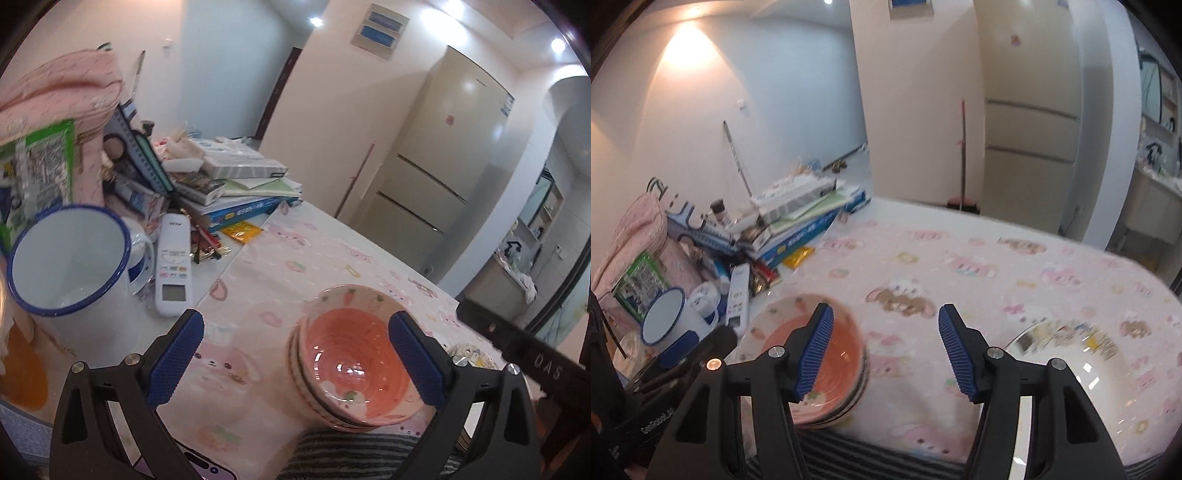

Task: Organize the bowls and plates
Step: 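Close both grippers on the rim of the pink bowl stack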

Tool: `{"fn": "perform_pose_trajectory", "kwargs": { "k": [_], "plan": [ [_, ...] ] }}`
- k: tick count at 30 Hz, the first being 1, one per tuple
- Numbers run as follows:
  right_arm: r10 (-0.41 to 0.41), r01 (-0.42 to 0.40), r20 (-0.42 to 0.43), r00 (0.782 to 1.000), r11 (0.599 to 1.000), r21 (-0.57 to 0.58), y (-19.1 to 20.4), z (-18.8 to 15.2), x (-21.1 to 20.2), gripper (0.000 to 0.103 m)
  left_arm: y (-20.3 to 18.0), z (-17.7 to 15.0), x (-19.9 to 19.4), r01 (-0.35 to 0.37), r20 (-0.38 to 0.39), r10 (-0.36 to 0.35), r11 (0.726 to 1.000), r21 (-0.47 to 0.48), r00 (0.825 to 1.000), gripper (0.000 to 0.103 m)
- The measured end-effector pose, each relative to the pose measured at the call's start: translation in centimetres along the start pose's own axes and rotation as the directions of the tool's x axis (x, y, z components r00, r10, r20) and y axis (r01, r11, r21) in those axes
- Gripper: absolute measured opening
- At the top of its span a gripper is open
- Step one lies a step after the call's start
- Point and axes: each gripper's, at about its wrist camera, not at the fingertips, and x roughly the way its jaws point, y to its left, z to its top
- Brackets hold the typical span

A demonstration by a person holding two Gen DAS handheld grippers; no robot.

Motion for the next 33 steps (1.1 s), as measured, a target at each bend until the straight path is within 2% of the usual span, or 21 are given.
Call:
{"fn": "perform_pose_trajectory", "kwargs": {
  "k": [4, 10, 11, 13, 14, 16, 20, 24, 27, 28, 30, 31, 33],
  "plan": [
    [0.032, -0.030, -0.055, 0.998, 0.999, 0.044, -0.4, -0.5, 2.2, 0.062, 1.1, -0.6, 2.0, 0.032, -0.072, -0.036, 0.998, -0.050, 0.997, 0.098],
    [0.068, -0.055, -0.120, 0.990, 0.993, 0.108, -1.0, -1.2, 4.5, 0.062, 0.9, -1.6, 2.8, 0.048, -0.080, -0.052, 0.998, -0.049, 0.995, 0.097],
    [0.062, -0.048, -0.131, 0.989, 0.993, 0.111, -0.9, -1.4, 4.9, 0.062, 0.8, -1.8, 3.0, 0.039, -0.087, -0.043, 0.998, -0.043, 0.995, 0.096],
    [-0.003, 0.017, -0.136, 0.991, 0.995, 0.103, -0.5, -1.8, 5.4, 0.062, 0.7, -2.1, 3.4, 0.031, -0.097, -0.034, 0.999, -0.031, 0.995, 0.091],
    [-0.005, 0.019, -0.136, 0.991, 0.995, 0.102, -0.3, -2.0, 5.5, 0.062, 0.8, -2.2, 3.4, 0.029, -0.102, -0.032, 0.999, -0.034, 0.994, 0.089],
    [0.028, -0.010, -0.158, 0.987, 0.994, 0.113, -0.2, -2.4, 6.2, 0.062, 1.0, -2.2, 3.2, 0.013, -0.091, -0.018, 0.999, -0.047, 0.996, 0.080],
    [0.077, -0.043, -0.203, 0.976, 0.985, 0.168, -1.2, -3.2, 7.8, 0.061, 1.6, -2.2, 3.7, 0.032, -0.113, -0.041, 0.997, -0.077, 0.993, 0.079],
    [0.159, -0.110, -0.222, 0.962, 0.970, 0.218, -1.7, -3.9, 8.6, 0.054, 2.2, -2.3, 4.5, 0.037, -0.151, -0.054, 0.993, -0.116, 0.987, 0.070],
    [0.256, -0.192, -0.241, 0.936, 0.946, 0.260, -1.6, -4.2, 9.3, 0.049, 2.6, -2.4, 4.9, 0.069, -0.164, -0.092, 0.987, -0.143, 0.982, 0.066],
    [0.285, -0.214, -0.251, 0.925, 0.937, 0.275, -1.5, -4.5, 9.7, 0.050, 2.6, -2.4, 4.9, 0.090, -0.166, -0.115, 0.985, -0.150, 0.980, 0.055],
    [0.300, -0.226, -0.241, 0.923, 0.930, 0.291, -1.7, -4.7, 9.7, 0.050, 2.6, -2.6, 5.2, 0.179, -0.178, -0.210, 0.968, -0.174, 0.961, 0.041],
    [0.318, -0.238, -0.239, 0.918, 0.920, 0.310, -2.0, -4.8, 9.8, 0.050, 2.6, -2.7, 5.3, 0.197, -0.184, -0.229, 0.964, -0.180, 0.956, 0.041],
    [0.347, -0.258, -0.239, 0.907, 0.906, 0.336, -2.4, -4.9, 10.2, 0.051, 2.4, -2.7, 5.3, 0.189, -0.185, -0.220, 0.967, -0.170, 0.958, 0.040]
  ]
}}
